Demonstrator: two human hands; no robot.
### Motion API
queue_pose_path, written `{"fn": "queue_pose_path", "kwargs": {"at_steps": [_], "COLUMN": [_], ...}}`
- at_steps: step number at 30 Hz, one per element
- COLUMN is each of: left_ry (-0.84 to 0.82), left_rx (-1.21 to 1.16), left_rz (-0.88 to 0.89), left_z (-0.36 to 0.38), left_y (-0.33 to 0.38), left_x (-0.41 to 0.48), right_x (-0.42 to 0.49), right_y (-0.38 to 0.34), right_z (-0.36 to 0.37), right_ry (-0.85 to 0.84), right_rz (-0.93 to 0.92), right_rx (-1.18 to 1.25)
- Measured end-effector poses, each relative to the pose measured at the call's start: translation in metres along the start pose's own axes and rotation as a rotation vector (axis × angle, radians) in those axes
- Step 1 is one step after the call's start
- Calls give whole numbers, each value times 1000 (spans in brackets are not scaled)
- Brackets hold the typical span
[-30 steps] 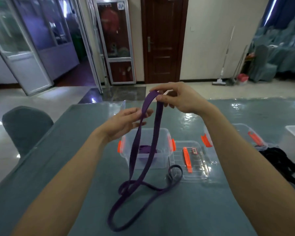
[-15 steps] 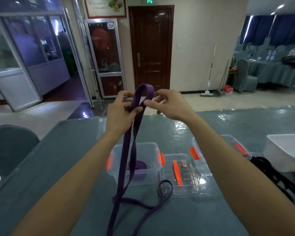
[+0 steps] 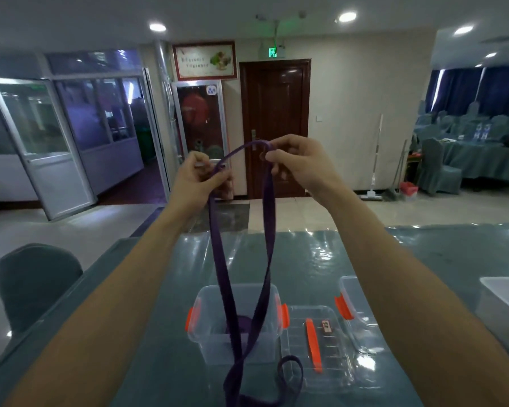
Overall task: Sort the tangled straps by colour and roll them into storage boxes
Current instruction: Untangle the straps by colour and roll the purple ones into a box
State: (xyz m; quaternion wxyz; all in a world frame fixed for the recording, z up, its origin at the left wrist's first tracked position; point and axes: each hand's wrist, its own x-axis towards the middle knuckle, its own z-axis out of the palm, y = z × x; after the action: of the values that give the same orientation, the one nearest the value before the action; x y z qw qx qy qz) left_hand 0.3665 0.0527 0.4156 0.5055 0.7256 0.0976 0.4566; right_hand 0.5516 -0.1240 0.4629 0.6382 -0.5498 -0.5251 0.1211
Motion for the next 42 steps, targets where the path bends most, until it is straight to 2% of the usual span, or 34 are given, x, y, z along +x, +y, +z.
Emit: {"fn": "queue_pose_path", "kwargs": {"at_steps": [2,5,8,11,13,16,19,21,27,31,33,35,38,42], "left_ry": [-77,-342,-417,-366,-276,-191,-270,-370,-517,-608,-636,-714,-780,-815], "left_rx": [73,162,-152,-372,-245,79,456,611,641,577,673,801,920,950], "left_rz": [-30,-161,-343,-393,-369,-225,-39,-4,-176,-288,-265,-221,-193,-167], "left_z": [0,15,36,56,66,64,51,45,46,49,51,58,70,79], "left_y": [8,1,-13,-36,-42,-47,-49,-47,-42,-51,-56,-57,-56,-53], "left_x": [-1,-13,-33,-50,-56,-56,-53,-52,-46,-42,-39,-38,-38,-41], "right_x": [1,-3,-12,-22,-29,-42,-53,-57,-65,-74,-79,-85,-89,-89], "right_y": [-3,-1,8,20,31,49,70,82,105,113,120,128,137,139], "right_z": [-3,1,6,9,6,-3,-10,-14,-11,-15,-22,-30,-35,-28], "right_ry": [-25,-140,-108,-135,-121,-91,-58,-26,59,10,-104,-292,-463,-561], "right_rz": [-43,-54,-22,26,51,167,317,396,464,503,549,556,354,187], "right_rx": [27,-62,-19,5,23,12,37,111,176,146,79,-108,-624,-831]}}
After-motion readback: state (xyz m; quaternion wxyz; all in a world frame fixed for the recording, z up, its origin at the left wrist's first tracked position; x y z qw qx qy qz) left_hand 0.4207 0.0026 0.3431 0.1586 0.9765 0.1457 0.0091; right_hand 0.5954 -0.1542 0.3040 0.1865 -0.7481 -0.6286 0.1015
